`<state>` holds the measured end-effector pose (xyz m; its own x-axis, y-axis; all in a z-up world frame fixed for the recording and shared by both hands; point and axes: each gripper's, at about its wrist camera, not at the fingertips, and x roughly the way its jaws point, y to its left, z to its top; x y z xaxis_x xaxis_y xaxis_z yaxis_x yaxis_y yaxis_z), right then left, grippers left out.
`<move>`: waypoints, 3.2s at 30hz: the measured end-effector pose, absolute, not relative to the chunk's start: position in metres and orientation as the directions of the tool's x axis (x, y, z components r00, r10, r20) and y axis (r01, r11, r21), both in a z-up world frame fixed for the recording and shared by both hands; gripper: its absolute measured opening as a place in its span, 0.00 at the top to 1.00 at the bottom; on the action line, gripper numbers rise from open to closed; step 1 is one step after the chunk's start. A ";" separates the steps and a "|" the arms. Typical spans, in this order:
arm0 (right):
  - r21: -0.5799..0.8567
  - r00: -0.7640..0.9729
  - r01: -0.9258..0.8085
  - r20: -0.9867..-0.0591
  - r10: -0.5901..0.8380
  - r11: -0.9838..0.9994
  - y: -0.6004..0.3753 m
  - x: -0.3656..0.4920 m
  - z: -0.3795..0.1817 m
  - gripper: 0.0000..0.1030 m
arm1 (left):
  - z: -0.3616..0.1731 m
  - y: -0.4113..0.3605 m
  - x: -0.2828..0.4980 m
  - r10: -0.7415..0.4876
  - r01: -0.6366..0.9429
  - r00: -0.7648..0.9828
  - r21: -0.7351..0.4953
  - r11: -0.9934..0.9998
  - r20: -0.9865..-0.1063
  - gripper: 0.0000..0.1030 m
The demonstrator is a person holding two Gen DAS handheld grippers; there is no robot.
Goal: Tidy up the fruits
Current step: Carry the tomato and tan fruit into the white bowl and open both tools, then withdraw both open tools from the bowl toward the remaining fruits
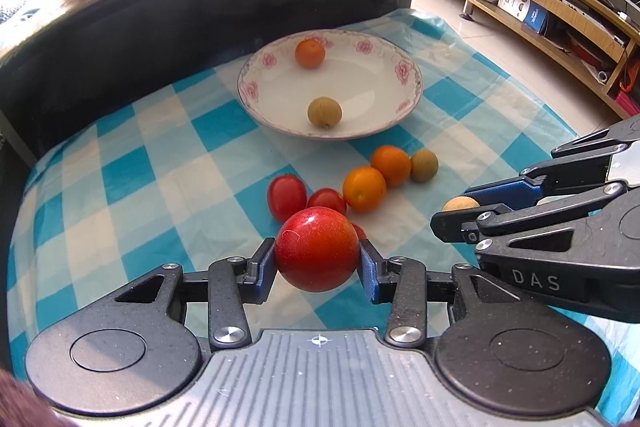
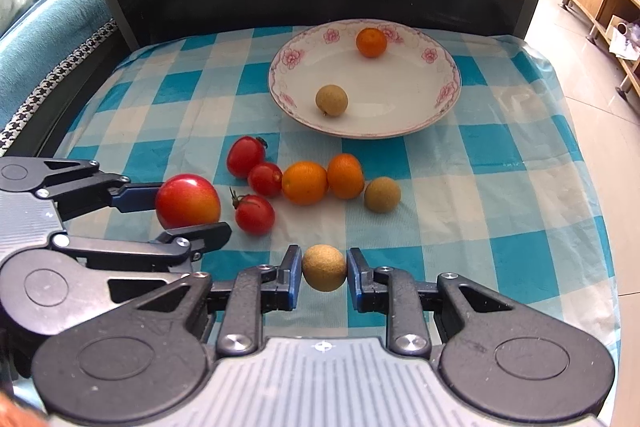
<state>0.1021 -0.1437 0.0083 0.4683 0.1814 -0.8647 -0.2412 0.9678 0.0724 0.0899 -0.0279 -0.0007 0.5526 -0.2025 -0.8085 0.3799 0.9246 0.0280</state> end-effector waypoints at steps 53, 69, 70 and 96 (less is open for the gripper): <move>0.097 0.518 -0.184 -0.836 0.181 0.978 -0.166 0.227 0.003 0.72 | -0.007 -0.053 0.208 -0.172 0.344 0.586 0.051 0.938 -0.792 0.52; 0.115 0.541 -0.165 -0.820 0.188 0.980 -0.169 0.228 0.008 0.71 | -0.002 -0.049 0.208 -0.180 0.327 0.597 0.032 0.944 -0.782 0.51; 0.117 0.542 -0.164 -0.819 0.188 0.980 -0.169 0.228 0.008 0.71 | -0.002 -0.049 0.208 -0.180 0.326 0.598 0.032 0.945 -0.781 0.51; 0.102 0.549 -0.167 -0.817 0.178 0.981 -0.164 0.201 0.017 0.71 | 0.007 -0.044 0.176 -0.181 0.341 0.602 0.045 0.939 -0.777 0.49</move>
<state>0.2006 -0.1638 0.0170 0.5490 0.1785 -0.8166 -0.1673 0.9806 0.1019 0.1761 -0.0438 0.0074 0.6023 -0.1810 -0.7775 0.3408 0.9390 0.0454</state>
